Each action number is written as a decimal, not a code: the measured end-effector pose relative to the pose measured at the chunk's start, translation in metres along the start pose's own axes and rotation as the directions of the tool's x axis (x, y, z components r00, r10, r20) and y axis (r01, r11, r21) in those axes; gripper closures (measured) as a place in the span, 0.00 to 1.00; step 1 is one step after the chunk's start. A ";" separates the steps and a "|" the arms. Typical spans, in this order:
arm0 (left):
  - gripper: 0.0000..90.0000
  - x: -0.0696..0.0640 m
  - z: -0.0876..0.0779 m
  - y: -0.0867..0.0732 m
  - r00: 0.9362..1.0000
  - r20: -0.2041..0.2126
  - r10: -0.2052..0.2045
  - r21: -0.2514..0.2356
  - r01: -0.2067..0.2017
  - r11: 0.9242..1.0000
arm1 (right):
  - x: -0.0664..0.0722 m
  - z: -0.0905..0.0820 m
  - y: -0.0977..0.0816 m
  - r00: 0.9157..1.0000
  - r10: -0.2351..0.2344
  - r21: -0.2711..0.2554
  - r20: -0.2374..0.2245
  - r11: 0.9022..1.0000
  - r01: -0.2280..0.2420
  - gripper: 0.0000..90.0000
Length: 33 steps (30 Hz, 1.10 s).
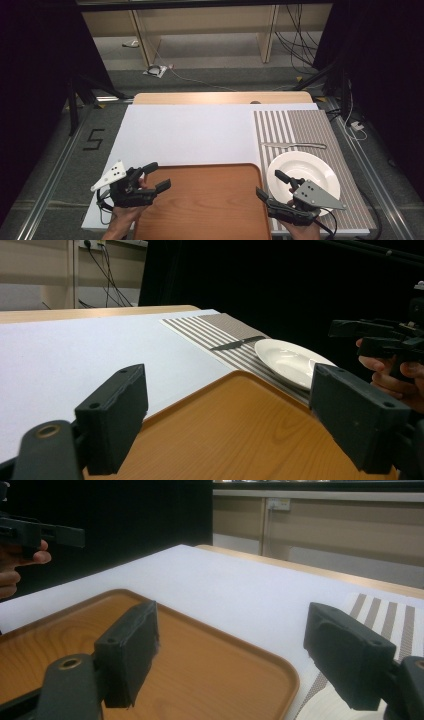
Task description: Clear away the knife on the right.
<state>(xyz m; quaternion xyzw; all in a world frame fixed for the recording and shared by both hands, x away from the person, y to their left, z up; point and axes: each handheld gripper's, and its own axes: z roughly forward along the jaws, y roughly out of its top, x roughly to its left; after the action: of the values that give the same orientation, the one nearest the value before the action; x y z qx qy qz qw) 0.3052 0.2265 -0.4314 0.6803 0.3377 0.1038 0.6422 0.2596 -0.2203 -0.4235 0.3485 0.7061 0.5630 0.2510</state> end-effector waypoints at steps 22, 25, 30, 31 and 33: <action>0.17 0.000 0.000 0.000 1.000 0.000 -0.002 0.001 0.002 1.000 | -0.003 0.000 0.002 1.000 -0.005 0.016 0.014 1.000 0.005 0.26; 0.17 0.000 0.000 0.000 1.000 -0.001 -0.002 0.000 0.002 1.000 | -0.004 -0.002 0.004 1.000 0.006 0.015 0.008 1.000 -0.006 0.26; 0.17 0.001 0.000 0.000 1.000 -0.002 -0.003 -0.002 0.003 1.000 | -0.009 -0.005 0.007 1.000 0.016 0.008 0.021 1.000 -0.016 0.27; 0.17 0.000 0.000 0.000 1.000 -0.003 -0.002 -0.002 0.002 1.000 | -0.010 -0.006 0.008 1.000 0.018 0.006 0.024 1.000 -0.018 0.27; 0.17 0.001 0.000 0.000 1.000 -0.003 -0.003 -0.003 0.003 1.000 | -0.013 -0.008 0.011 0.999 0.049 -0.001 0.018 0.999 -0.049 0.27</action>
<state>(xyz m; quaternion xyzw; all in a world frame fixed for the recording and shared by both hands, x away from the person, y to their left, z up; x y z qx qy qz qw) 0.3054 0.2270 -0.4316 0.6789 0.3394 0.1044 0.6427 0.2641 -0.2338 -0.4112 0.3707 0.6947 0.5662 0.2436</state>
